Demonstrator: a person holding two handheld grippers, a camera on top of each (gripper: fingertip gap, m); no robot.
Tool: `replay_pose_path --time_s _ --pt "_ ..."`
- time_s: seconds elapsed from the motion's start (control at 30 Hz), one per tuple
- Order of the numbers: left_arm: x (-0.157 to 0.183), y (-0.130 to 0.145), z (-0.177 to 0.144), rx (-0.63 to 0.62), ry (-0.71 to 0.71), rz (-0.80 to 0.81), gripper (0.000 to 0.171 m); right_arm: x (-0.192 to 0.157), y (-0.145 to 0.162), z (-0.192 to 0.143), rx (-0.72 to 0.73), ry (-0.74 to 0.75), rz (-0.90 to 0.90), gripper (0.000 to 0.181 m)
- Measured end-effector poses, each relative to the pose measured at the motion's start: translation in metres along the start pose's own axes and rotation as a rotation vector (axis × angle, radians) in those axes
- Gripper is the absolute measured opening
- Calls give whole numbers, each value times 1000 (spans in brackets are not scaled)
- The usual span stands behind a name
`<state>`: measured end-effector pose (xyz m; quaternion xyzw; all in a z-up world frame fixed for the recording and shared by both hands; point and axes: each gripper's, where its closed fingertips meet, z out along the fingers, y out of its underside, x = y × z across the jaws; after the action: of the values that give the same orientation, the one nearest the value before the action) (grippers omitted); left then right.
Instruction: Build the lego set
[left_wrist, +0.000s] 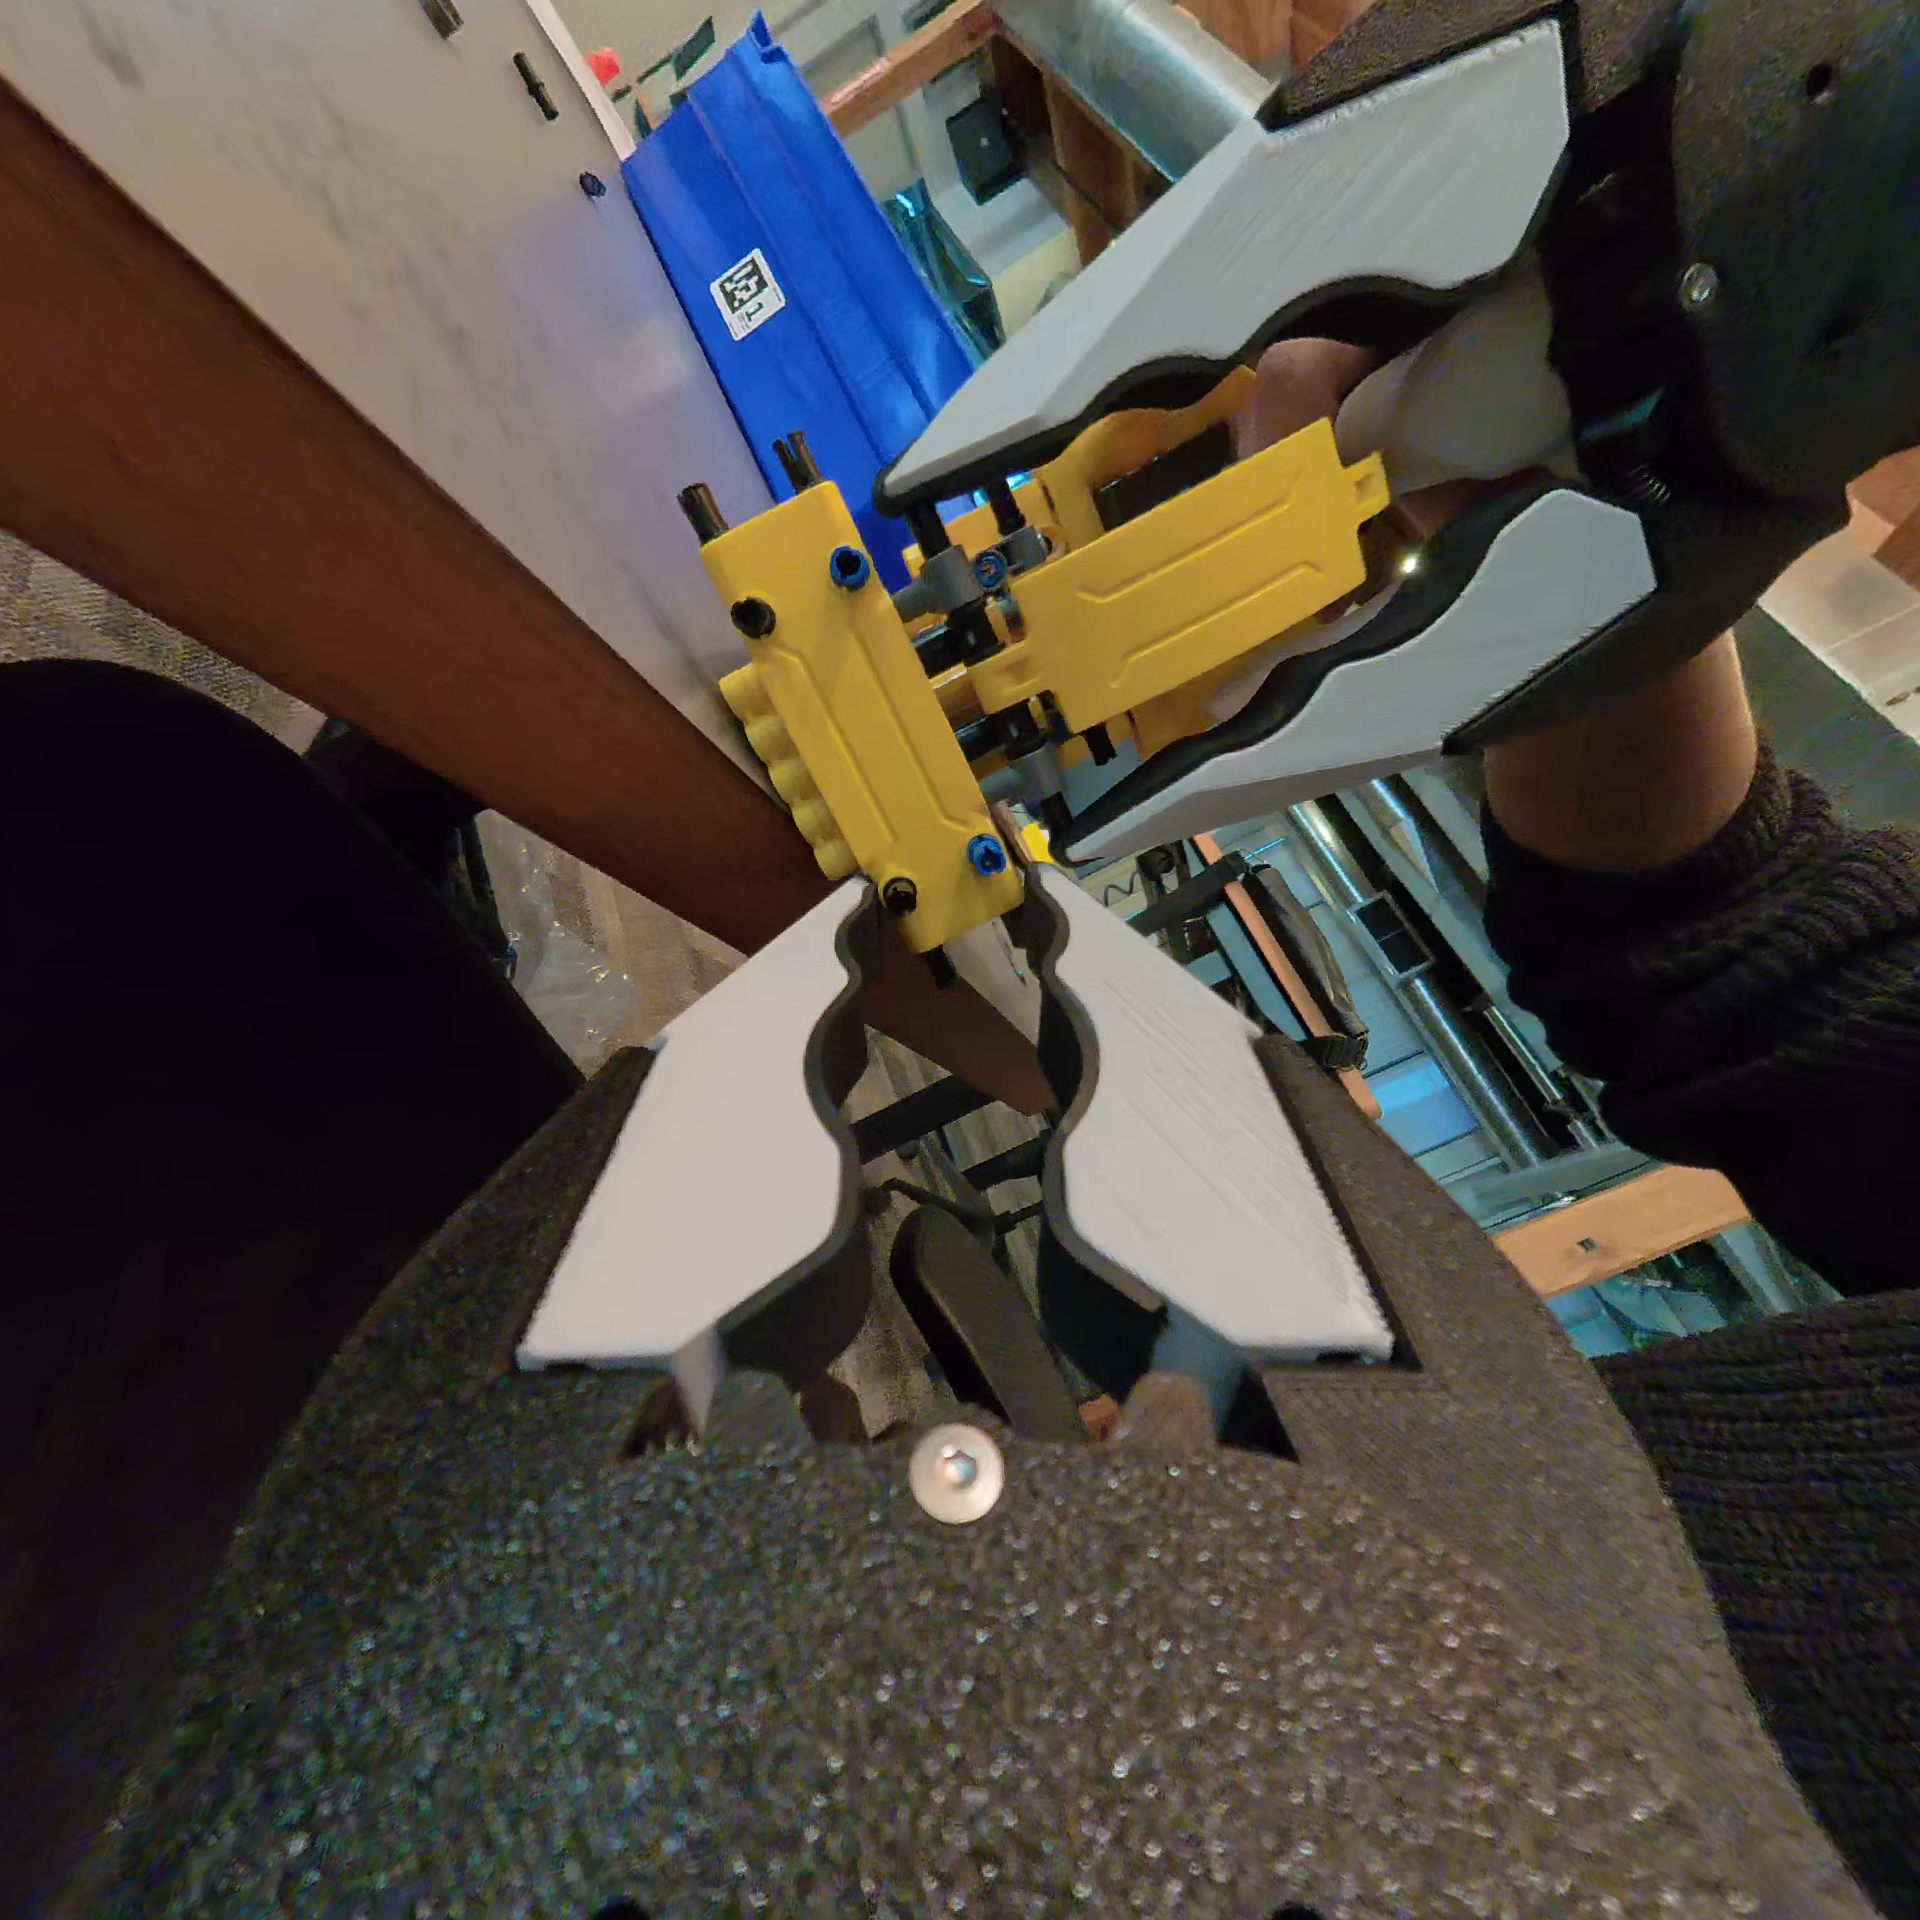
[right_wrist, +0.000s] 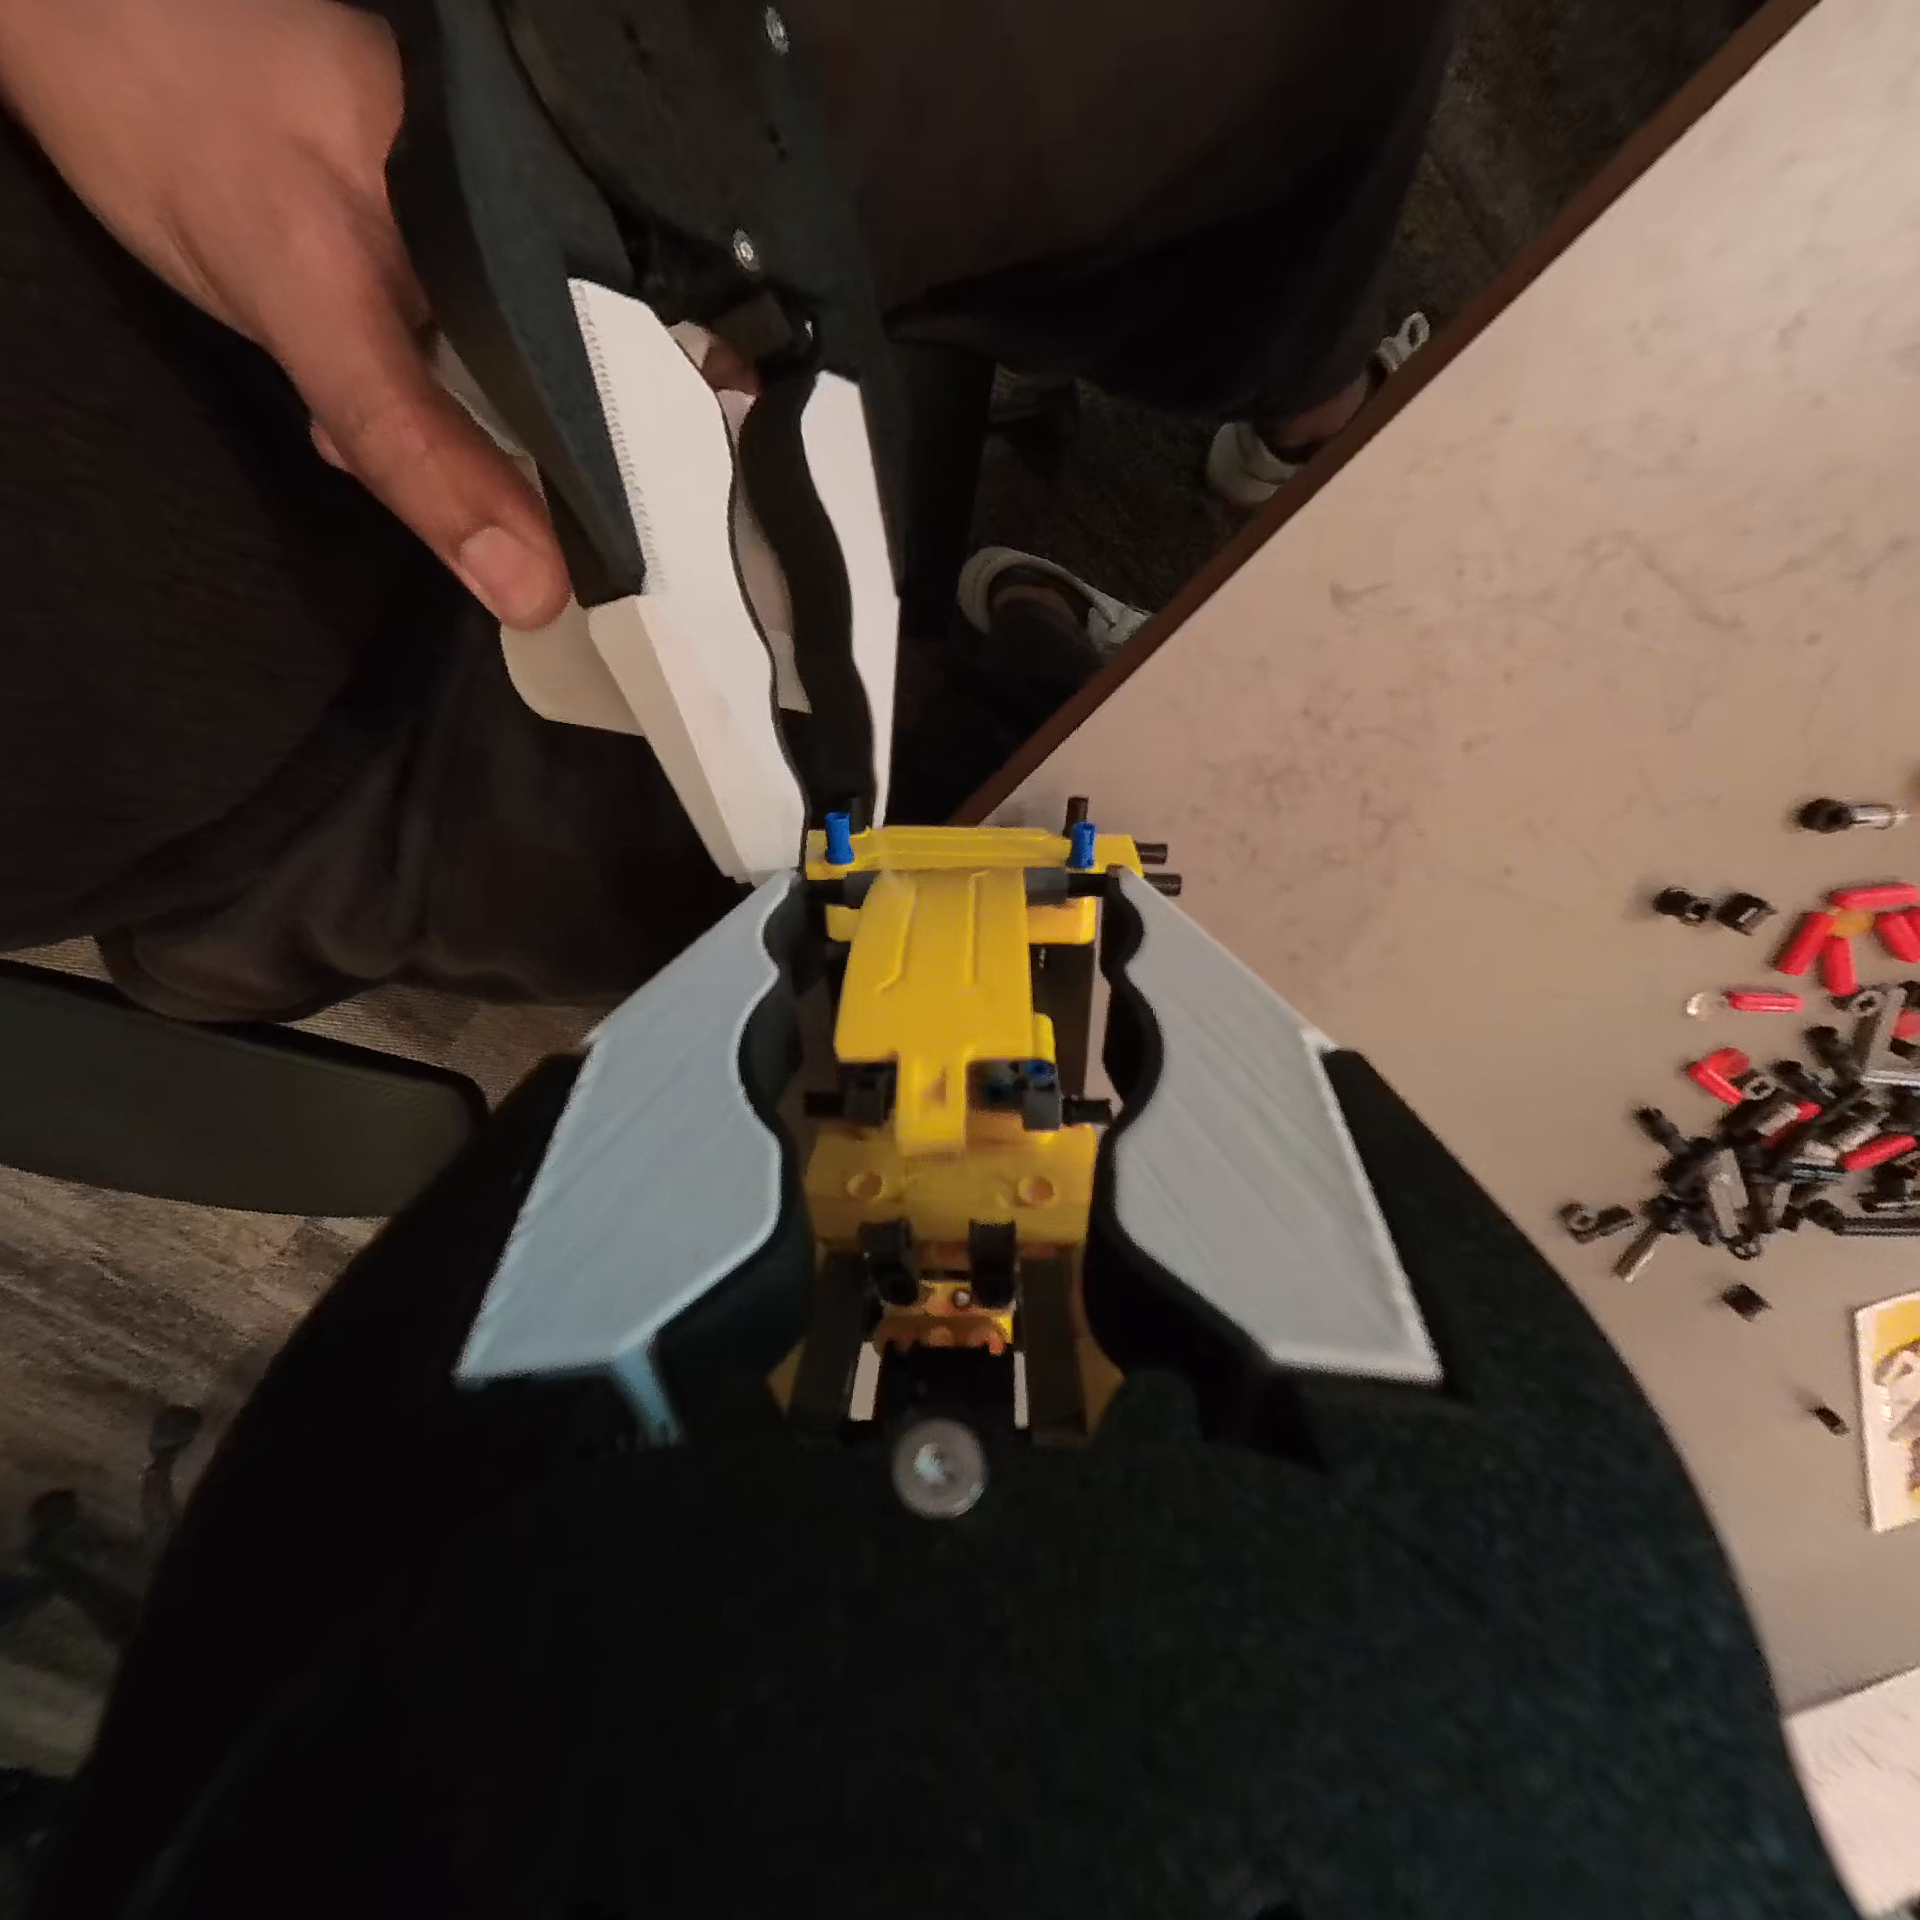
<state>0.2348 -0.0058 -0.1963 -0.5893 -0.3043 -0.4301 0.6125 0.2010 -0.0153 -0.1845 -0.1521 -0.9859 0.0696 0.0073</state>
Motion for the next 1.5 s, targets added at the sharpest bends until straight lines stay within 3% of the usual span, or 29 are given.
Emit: replay_pose_path --time_s 0.13,0.33,0.63,0.73,0.83,1.0,1.17,1.3,1.37,1.5 --pt "1 -1 -1 11 24 -39 26 1 1 0 -3 -27 43 55" --pt "-1 -3 -1 -59 -43 52 26 5 1 -1 -6 8 47 56" --pt "-9 -19 4 -102 -32 39 27 33 -2 -5 78 57 39 56" --pt "-9 -18 1 -123 -14 21 28 33 -10 -10 174 19 45 56" --pt "-7 -13 -4 -183 16 26 29 37 -24 -31 383 46 102 56" --pt "-4 -10 -4 -229 18 129 37 47 -22 -89 724 323 284 54" --pt "8 12 6 -304 69 156 43 6 -4 -129 988 722 496 56" --pt "17 33 13 -390 115 259 47 -46 20 -131 1209 1014 674 55" --pt "21 42 13 -430 125 290 48 -72 25 -118 1306 1027 730 56" --pt "19 51 -2 -445 108 391 48 -104 26 -98 1333 1061 825 56"
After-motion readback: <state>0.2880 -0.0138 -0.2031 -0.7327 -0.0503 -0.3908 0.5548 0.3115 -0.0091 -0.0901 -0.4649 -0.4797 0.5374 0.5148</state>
